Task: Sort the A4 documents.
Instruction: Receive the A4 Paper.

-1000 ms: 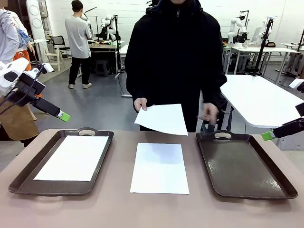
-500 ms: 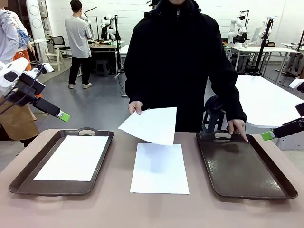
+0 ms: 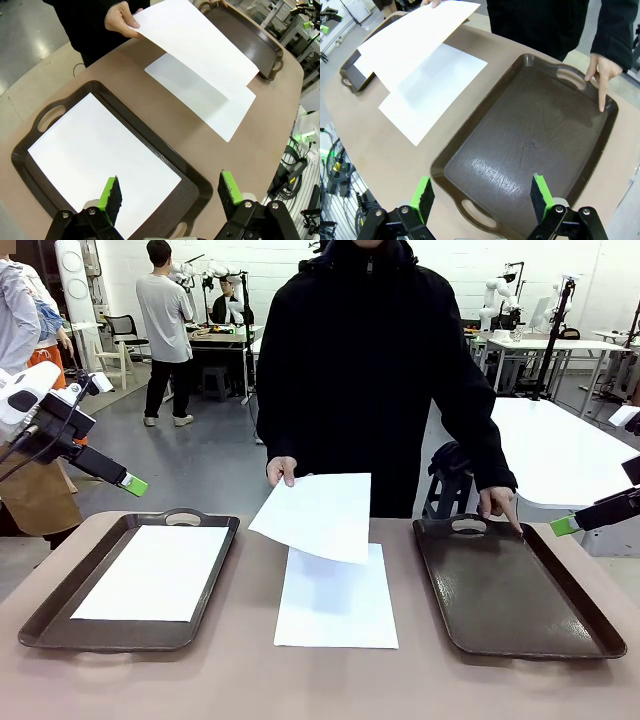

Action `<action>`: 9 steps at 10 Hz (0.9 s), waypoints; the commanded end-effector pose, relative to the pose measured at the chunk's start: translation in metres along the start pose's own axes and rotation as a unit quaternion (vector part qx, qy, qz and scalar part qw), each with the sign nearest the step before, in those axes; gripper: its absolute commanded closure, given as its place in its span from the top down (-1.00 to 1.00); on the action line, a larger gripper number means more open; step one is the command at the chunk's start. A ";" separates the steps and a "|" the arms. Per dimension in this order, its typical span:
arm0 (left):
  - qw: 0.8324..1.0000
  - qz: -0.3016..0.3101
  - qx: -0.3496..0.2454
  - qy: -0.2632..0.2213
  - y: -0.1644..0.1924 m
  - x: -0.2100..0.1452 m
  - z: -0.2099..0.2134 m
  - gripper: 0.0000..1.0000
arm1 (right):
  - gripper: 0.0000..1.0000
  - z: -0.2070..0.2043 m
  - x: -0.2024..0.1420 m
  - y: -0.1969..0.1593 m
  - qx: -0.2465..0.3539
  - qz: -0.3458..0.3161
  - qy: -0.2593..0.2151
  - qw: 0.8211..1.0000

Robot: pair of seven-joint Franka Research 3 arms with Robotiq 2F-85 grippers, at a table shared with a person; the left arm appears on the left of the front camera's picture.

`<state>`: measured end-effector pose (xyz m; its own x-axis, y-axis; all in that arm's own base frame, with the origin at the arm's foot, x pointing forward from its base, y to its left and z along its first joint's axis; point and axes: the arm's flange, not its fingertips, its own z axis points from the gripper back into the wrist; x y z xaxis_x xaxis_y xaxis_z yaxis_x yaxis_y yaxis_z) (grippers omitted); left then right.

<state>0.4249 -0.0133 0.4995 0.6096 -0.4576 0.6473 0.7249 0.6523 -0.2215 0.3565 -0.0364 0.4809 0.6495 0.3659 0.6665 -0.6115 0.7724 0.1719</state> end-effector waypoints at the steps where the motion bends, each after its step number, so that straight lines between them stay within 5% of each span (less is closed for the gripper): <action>1: 1.000 0.000 0.001 -0.001 0.000 0.000 0.001 1.00 | 1.00 -0.002 -0.001 -0.001 0.009 -0.001 -0.004 1.000; 4: 1.000 0.000 0.001 -0.001 0.000 0.000 0.001 1.00 | 1.00 -0.023 0.012 -0.005 0.035 -0.044 0.018 0.998; 9: 1.000 0.000 0.001 -0.001 0.000 0.000 0.001 1.00 | 1.00 -0.108 0.056 0.008 0.249 -0.127 0.049 0.959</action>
<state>0.4247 -0.0134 0.4998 0.6092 -0.4580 0.6473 0.7249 0.6525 -0.2206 0.4102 0.0466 0.4470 0.8161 0.2671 0.5126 -0.5643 0.5600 0.6066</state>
